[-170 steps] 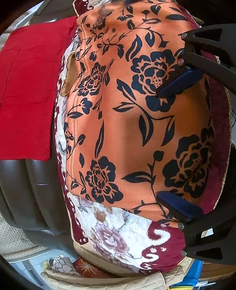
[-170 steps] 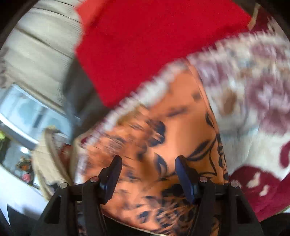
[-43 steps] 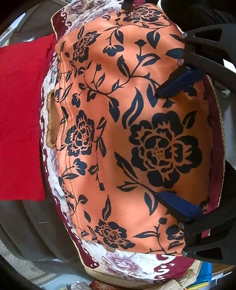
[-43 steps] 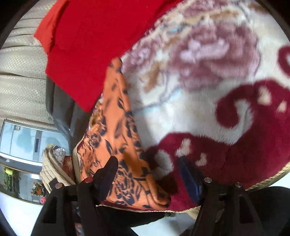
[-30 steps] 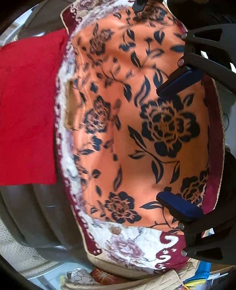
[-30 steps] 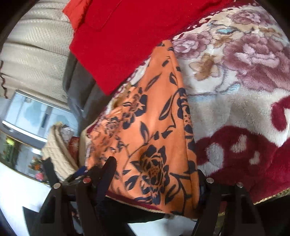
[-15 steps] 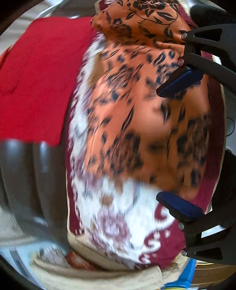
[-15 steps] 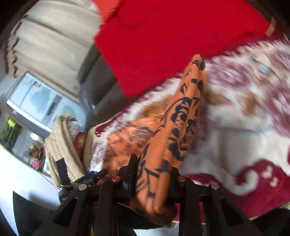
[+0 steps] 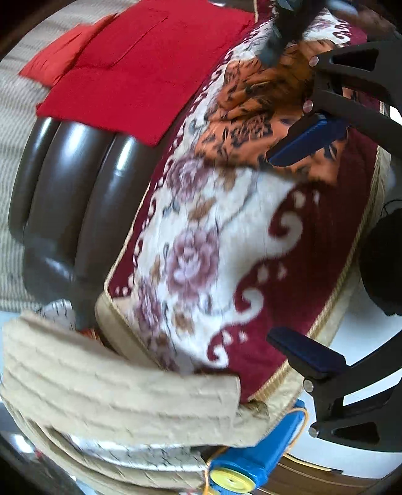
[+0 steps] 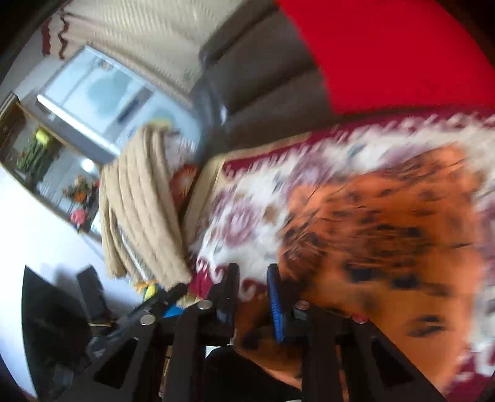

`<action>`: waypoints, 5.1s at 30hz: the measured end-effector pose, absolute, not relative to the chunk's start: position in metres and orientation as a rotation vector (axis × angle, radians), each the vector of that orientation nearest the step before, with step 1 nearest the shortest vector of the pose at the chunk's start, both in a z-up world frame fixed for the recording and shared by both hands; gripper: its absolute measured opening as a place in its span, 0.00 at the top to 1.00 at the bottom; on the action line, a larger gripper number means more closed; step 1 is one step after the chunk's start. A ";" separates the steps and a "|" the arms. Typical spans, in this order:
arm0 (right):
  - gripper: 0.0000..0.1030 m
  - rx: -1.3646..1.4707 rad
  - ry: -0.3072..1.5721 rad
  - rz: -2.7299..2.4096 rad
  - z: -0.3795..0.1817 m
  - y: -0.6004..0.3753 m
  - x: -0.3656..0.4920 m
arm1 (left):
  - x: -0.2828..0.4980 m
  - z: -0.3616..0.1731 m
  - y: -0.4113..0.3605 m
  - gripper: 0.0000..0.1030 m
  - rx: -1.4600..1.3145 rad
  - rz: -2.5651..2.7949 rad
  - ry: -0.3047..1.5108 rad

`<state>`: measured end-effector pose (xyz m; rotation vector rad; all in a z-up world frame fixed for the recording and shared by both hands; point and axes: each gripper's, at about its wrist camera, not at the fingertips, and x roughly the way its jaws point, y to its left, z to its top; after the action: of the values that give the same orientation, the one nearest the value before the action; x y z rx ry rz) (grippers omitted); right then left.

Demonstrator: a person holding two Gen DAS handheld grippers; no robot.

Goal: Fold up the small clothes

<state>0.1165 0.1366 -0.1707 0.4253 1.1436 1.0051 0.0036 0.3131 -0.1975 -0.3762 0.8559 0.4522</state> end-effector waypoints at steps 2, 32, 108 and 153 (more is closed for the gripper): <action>0.82 0.440 1.203 1.006 -0.193 0.151 0.112 | -0.004 -0.200 0.322 0.00 -0.405 0.456 0.860; 0.65 0.782 1.111 0.635 -0.260 -0.040 0.130 | 0.070 -0.232 0.184 0.77 -0.631 -0.245 0.863; 0.64 0.299 1.151 0.883 -0.258 0.032 0.098 | 0.084 -0.276 0.185 0.42 -0.158 0.054 0.947; 0.36 0.335 1.156 0.752 -0.249 0.008 0.119 | 0.090 -0.260 0.182 0.20 -0.083 0.116 1.066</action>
<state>0.1190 0.0077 -0.2486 0.3346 1.1560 0.7515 0.0896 0.1822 -0.2598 -0.0832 1.0659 0.1160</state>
